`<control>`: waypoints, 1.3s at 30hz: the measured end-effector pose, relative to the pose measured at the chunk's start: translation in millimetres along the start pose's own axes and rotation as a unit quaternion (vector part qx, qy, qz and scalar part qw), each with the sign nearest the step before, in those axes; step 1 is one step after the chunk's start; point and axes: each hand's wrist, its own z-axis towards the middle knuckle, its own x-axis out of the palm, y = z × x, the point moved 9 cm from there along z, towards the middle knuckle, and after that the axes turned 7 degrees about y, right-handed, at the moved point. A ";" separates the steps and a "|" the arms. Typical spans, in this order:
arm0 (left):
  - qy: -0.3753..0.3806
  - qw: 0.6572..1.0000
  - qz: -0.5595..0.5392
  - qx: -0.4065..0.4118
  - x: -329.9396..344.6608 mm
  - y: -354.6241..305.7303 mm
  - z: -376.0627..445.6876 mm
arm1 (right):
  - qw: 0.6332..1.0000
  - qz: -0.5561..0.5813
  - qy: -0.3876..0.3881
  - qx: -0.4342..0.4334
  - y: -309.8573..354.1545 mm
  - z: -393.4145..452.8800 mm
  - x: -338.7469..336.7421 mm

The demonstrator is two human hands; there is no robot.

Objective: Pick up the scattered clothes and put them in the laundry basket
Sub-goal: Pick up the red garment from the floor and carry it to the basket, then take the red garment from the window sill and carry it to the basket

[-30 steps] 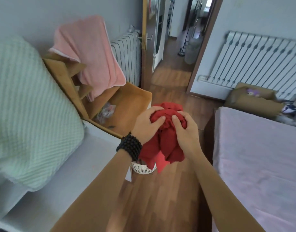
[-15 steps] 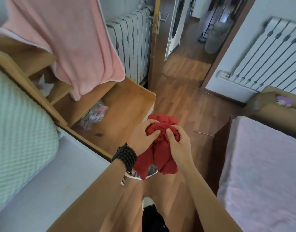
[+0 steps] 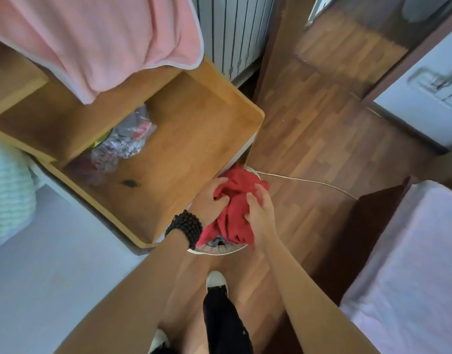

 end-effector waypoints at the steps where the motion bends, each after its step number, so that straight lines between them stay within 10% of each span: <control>1: -0.001 1.000 -0.007 -0.011 -2.6 4.8 4.4 | 0.999 0.027 0.014 0.021 -3.5 7.5 6.2; 22: -0.188 0.977 -0.061 0.080 -159.0 -45.2 -130.8 | 0.951 -0.112 0.208 -0.202 145.5 -99.3 138.1; 39: -0.555 0.825 -0.001 0.103 -283.5 47.7 -689.1 | 0.749 -0.108 0.509 -0.410 122.6 -539.8 411.0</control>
